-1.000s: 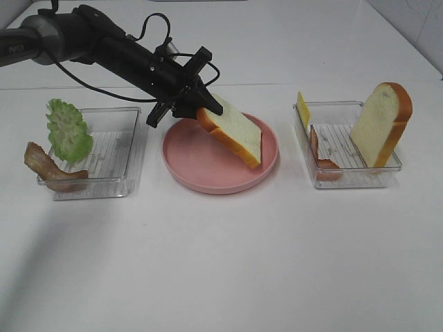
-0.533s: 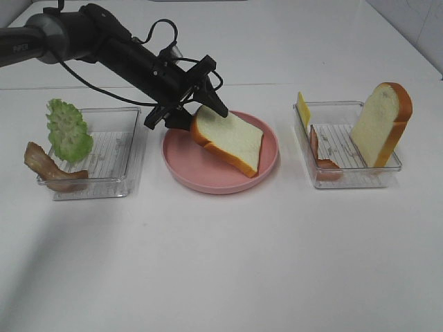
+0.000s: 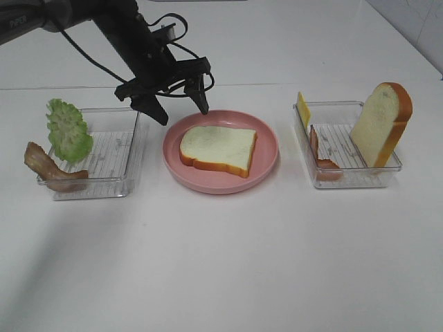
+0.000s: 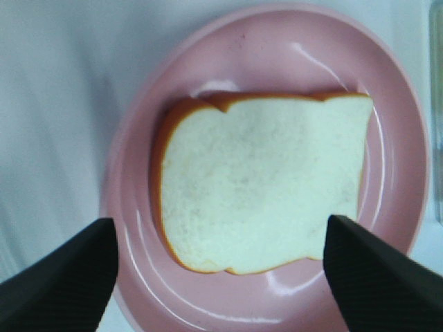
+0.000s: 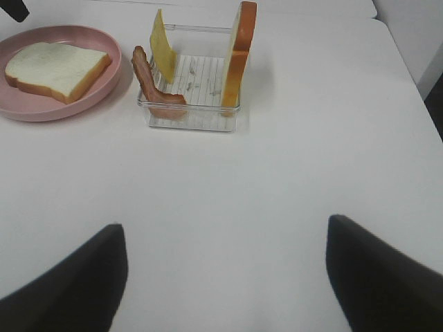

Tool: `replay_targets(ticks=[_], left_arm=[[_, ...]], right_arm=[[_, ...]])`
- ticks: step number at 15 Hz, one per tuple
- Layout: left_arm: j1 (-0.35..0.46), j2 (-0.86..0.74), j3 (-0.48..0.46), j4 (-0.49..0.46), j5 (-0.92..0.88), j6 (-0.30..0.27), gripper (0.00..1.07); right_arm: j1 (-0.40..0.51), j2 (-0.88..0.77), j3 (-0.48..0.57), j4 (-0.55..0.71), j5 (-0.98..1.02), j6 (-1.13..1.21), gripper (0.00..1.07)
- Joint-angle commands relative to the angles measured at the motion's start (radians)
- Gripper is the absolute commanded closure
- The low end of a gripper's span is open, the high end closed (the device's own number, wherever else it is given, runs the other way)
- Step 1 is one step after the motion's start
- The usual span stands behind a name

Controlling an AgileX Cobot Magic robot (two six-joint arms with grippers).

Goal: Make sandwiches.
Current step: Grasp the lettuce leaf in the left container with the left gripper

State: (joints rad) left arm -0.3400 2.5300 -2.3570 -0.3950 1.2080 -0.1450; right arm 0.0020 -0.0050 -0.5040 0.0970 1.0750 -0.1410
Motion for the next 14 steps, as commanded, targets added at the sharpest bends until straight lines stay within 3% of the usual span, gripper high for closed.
replay_targets(ticks=[1,3,9,14], left_arm=[[-0.029,-0.023,-0.089,0.139,0.080,-0.037,0.28],[-0.028,-0.078,-0.116,0.161,0.080,-0.036,0.28],[0.073,-0.210,-0.100,0.278,0.080,-0.032,0.31],[0.191,-0.361,0.142,0.296,0.080,-0.029,0.31]], right_arm=[[-0.008,-0.016,-0.001,-0.003,-0.011,-0.013,0.32],[-0.008,-0.016,-0.001,-0.003,-0.011,-0.013,0.32],[-0.008,-0.016,-0.001,-0.003,-0.011,-0.013,0.32],[-0.008,-0.016,-0.001,-0.003,-0.011,-0.013,0.32]])
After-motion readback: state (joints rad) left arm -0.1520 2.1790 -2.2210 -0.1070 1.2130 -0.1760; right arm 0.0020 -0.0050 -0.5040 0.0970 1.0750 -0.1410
